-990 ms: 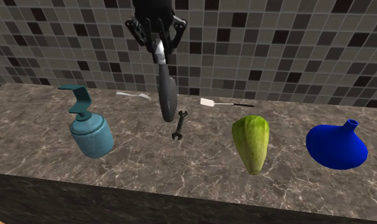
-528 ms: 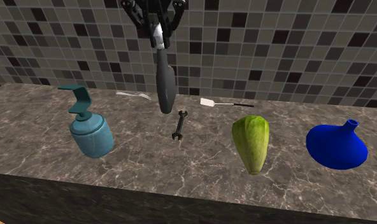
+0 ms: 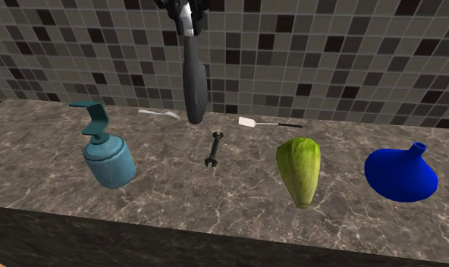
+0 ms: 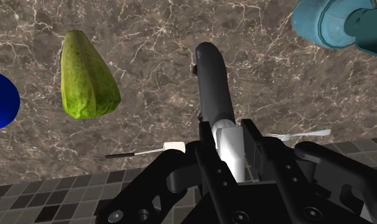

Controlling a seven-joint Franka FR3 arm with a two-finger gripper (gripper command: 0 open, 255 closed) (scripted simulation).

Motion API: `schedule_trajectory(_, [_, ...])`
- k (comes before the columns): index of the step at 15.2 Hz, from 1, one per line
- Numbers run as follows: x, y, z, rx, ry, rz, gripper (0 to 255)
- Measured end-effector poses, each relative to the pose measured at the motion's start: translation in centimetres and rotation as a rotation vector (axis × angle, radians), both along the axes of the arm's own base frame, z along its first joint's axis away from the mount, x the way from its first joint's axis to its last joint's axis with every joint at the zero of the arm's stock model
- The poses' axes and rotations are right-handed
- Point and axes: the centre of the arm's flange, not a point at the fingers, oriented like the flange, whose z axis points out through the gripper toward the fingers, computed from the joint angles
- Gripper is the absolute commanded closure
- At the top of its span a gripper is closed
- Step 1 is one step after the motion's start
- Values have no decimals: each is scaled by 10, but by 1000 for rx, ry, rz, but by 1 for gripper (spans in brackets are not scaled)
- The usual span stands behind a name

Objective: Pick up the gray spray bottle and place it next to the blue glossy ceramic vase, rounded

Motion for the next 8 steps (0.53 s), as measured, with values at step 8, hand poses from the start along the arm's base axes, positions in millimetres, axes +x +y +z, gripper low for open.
schedule_trajectory(8, [13, -26, 31, -1, 0, -2, 255])
